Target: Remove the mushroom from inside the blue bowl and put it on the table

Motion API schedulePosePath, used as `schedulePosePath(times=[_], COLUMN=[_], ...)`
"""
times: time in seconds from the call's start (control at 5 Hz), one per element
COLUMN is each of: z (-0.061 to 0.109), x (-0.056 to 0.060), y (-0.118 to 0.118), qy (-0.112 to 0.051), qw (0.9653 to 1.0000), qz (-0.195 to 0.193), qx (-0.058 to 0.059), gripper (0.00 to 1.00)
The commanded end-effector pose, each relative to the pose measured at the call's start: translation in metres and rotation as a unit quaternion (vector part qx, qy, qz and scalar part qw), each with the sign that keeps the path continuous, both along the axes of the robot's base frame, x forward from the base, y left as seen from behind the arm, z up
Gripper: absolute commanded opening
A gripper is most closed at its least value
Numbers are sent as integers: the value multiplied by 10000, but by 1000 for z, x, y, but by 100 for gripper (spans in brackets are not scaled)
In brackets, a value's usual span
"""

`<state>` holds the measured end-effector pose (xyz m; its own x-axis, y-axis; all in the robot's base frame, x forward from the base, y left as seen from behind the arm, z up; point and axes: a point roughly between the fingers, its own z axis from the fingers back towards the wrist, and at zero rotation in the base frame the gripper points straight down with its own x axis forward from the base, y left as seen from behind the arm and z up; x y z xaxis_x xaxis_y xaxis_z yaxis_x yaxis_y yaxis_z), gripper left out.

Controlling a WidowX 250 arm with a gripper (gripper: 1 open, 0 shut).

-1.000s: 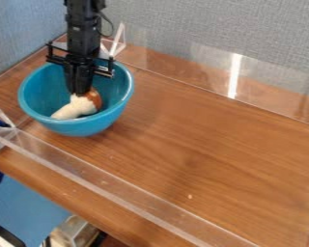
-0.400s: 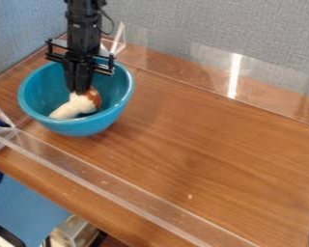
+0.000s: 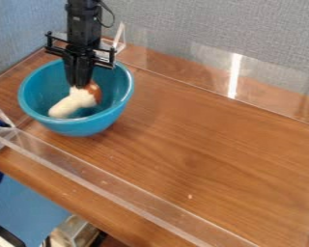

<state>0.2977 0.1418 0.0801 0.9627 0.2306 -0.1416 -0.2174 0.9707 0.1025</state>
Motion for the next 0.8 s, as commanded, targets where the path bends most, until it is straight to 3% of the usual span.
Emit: schedulePosePath(times=[0.0, 0.2, 0.4, 0.6], z=[38, 48, 75, 104], x=[9, 9, 8, 11], y=[0, -2, -10, -31], qy=[-525, -595, -806, -1040], qw=[9983, 9979, 9964, 9941], qz=[-46, -46, -85, -273], qx=[230, 240, 255, 170], gripper=[0, 0, 0, 0])
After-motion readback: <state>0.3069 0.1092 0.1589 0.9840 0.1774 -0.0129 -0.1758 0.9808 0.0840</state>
